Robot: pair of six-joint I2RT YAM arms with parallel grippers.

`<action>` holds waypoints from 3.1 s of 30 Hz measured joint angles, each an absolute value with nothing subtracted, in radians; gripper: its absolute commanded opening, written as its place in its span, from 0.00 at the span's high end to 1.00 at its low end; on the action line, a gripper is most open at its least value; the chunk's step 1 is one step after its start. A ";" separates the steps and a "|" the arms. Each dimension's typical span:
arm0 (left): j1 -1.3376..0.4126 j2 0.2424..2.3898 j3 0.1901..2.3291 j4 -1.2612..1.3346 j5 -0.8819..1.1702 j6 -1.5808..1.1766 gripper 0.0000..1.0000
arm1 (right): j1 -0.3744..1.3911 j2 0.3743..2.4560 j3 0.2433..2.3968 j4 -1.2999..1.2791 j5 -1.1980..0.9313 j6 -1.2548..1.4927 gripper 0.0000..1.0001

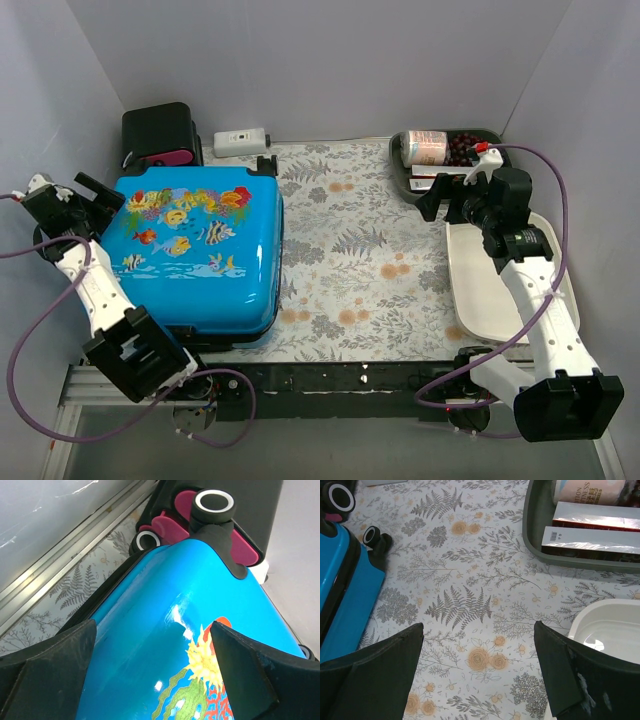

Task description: Open, take out, and arrange the luggage

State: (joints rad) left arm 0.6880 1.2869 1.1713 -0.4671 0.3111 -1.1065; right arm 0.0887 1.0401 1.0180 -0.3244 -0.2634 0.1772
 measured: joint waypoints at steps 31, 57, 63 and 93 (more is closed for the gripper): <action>-0.051 1.077 0.880 -0.253 0.218 -1.422 0.02 | 0.233 0.994 0.847 -0.366 -0.448 0.177 0.02; -0.194 1.517 1.201 -0.165 0.070 -1.345 0.02 | 0.222 1.137 0.792 -0.358 -0.502 0.252 0.09; -0.192 1.614 1.297 -0.145 0.036 -1.310 0.02 | 0.210 1.301 0.920 -0.326 -0.469 0.237 0.11; -0.248 1.867 1.668 -0.316 -0.017 -1.289 0.02 | 0.184 1.061 0.973 -0.402 0.026 0.227 0.02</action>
State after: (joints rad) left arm -0.2481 1.8668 1.6684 -0.3164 -0.0170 -1.2892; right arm 0.1837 1.0607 0.9726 -0.4023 0.0261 0.2268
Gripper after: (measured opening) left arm 0.983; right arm 0.981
